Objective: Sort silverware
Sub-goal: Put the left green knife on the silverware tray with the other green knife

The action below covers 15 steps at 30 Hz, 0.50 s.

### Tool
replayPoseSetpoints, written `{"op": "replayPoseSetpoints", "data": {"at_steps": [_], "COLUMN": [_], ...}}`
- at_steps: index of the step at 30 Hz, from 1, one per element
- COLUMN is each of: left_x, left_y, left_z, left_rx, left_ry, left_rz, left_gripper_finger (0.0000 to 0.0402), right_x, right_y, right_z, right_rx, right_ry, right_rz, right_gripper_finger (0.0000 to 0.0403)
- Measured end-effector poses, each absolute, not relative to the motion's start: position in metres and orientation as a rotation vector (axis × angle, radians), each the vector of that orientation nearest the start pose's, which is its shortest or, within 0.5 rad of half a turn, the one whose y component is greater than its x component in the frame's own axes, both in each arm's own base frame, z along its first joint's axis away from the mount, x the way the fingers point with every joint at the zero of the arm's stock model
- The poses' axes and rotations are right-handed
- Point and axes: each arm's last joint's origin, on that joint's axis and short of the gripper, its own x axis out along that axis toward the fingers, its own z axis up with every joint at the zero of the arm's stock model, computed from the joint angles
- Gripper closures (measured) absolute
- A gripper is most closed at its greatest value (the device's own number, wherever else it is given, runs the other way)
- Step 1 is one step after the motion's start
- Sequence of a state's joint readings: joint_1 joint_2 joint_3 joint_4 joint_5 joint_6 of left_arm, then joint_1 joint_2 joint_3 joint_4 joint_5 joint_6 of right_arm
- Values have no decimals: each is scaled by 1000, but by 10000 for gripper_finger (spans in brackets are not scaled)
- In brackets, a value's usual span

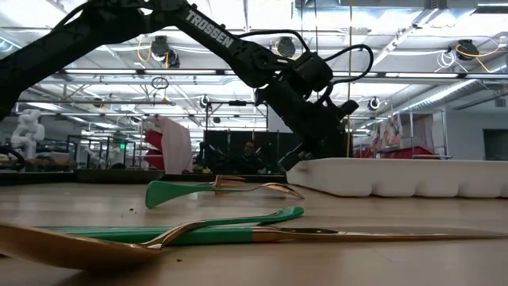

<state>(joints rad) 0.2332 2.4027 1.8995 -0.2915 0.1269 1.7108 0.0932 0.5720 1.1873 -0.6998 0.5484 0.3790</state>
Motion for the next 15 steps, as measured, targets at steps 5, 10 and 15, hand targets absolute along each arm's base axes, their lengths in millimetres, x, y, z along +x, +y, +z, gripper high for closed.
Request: {"op": "replayPoseSetpoints", "data": {"at_steps": [5,10,15], "left_x": [513,514,515], "left_y": [115,112,110], "left_z": [146,143,137], "left_rx": [1462,1450,1452], "left_ry": [634,626,625], "left_rz": [-601,-625,-633], "left_gripper_finger": [387,387,388], "right_x": [57,57,57], "right_y": [-10,-10,-10], "right_z": [429,429,429], "right_rx": [344,344,344], "right_ry": [-6,-6,-7], "right_rz": [-464,-465,-464], "right_gripper_finger": [135,135,135]}}
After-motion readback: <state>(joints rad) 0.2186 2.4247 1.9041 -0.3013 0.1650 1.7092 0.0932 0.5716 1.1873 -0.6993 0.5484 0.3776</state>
